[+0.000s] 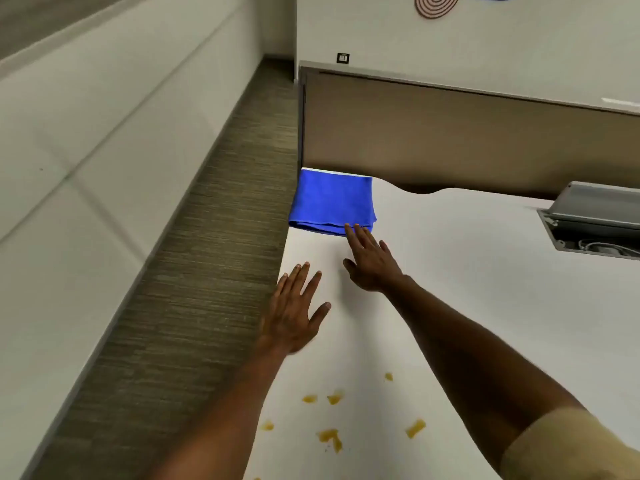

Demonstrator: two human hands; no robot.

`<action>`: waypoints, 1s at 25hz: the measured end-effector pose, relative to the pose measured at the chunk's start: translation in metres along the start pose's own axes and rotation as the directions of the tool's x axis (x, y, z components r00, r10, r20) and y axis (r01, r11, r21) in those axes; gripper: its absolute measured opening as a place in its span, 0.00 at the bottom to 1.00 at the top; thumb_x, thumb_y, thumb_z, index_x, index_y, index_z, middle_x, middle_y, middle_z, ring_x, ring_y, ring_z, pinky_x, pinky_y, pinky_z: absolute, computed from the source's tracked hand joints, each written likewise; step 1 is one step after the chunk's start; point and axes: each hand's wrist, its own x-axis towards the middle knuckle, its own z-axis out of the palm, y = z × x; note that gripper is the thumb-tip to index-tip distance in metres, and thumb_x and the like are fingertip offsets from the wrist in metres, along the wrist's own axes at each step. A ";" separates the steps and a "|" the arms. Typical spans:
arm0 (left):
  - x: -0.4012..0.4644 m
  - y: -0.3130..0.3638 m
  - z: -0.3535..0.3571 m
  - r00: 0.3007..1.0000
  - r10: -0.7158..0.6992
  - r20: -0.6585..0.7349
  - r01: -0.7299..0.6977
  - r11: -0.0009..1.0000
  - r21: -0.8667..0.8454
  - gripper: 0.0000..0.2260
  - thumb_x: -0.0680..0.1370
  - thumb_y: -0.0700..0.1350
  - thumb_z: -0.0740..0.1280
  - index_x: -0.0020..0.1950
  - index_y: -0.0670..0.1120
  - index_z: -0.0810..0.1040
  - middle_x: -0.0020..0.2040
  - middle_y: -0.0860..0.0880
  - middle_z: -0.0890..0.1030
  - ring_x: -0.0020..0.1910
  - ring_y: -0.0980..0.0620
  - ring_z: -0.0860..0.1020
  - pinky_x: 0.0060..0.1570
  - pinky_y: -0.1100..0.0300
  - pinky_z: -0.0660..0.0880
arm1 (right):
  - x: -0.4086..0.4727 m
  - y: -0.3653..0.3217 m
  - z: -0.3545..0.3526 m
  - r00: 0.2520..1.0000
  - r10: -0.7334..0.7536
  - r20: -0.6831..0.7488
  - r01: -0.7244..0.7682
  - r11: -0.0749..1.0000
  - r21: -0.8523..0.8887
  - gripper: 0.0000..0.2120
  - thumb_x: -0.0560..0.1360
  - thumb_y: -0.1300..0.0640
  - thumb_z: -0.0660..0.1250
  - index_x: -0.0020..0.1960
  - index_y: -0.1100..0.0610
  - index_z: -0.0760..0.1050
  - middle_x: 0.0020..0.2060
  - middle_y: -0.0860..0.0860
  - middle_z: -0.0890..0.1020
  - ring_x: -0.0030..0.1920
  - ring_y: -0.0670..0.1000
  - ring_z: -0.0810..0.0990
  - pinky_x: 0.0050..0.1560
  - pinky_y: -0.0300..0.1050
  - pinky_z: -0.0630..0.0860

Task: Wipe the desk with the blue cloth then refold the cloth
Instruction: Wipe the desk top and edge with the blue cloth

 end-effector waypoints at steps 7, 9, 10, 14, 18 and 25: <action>0.002 -0.005 -0.001 0.999 0.010 -0.031 -0.009 1.000 0.024 0.31 0.84 0.64 0.51 0.84 0.51 0.58 0.84 0.45 0.55 0.84 0.48 0.52 0.82 0.47 0.51 | 0.029 0.000 0.001 0.995 0.068 0.070 -0.054 0.981 -0.186 0.36 0.85 0.37 0.51 0.84 0.45 0.36 0.82 0.54 0.57 0.80 0.62 0.57 0.73 0.64 0.65; 0.002 -0.008 -0.001 1.000 -0.004 -0.004 0.004 0.999 0.041 0.32 0.84 0.65 0.48 0.84 0.51 0.55 0.85 0.46 0.53 0.84 0.48 0.49 0.82 0.47 0.50 | 0.020 0.006 0.001 0.998 0.067 0.021 -0.061 0.974 -0.219 0.34 0.84 0.36 0.52 0.85 0.46 0.43 0.76 0.55 0.65 0.74 0.62 0.65 0.71 0.61 0.67; 0.002 -0.007 -0.001 1.000 -0.007 0.000 0.007 0.999 0.045 0.32 0.84 0.66 0.47 0.84 0.52 0.54 0.85 0.46 0.52 0.84 0.49 0.49 0.82 0.47 0.50 | 0.013 0.011 0.001 0.997 0.072 0.000 -0.070 0.965 -0.252 0.33 0.84 0.36 0.52 0.84 0.48 0.51 0.72 0.55 0.68 0.72 0.61 0.67 0.70 0.59 0.67; 0.002 -0.006 0.000 1.000 -0.008 -0.017 0.008 1.000 0.016 0.32 0.83 0.66 0.47 0.84 0.51 0.57 0.85 0.45 0.54 0.84 0.48 0.51 0.82 0.46 0.52 | -0.018 0.035 0.000 0.965 0.151 -0.212 -0.198 0.956 -0.218 0.29 0.82 0.33 0.55 0.53 0.55 0.82 0.55 0.55 0.78 0.61 0.59 0.73 0.62 0.56 0.69; 0.002 -0.004 -0.003 1.000 -0.015 -0.001 0.015 1.000 0.003 0.32 0.83 0.64 0.50 0.84 0.50 0.57 0.85 0.45 0.54 0.84 0.47 0.51 0.81 0.45 0.52 | -0.030 0.033 0.003 0.931 0.299 -0.209 -0.281 0.953 0.113 0.31 0.80 0.33 0.62 0.71 0.57 0.74 0.71 0.61 0.71 0.74 0.64 0.68 0.72 0.60 0.66; 0.001 -0.006 -0.003 0.997 0.015 -0.080 -0.020 0.997 -0.068 0.32 0.82 0.63 0.54 0.81 0.47 0.65 0.83 0.43 0.61 0.83 0.45 0.57 0.81 0.45 0.55 | -0.033 0.007 0.020 0.866 0.496 0.070 -0.500 0.849 0.173 0.36 0.79 0.29 0.58 0.82 0.36 0.51 0.84 0.56 0.44 0.83 0.67 0.39 0.76 0.78 0.43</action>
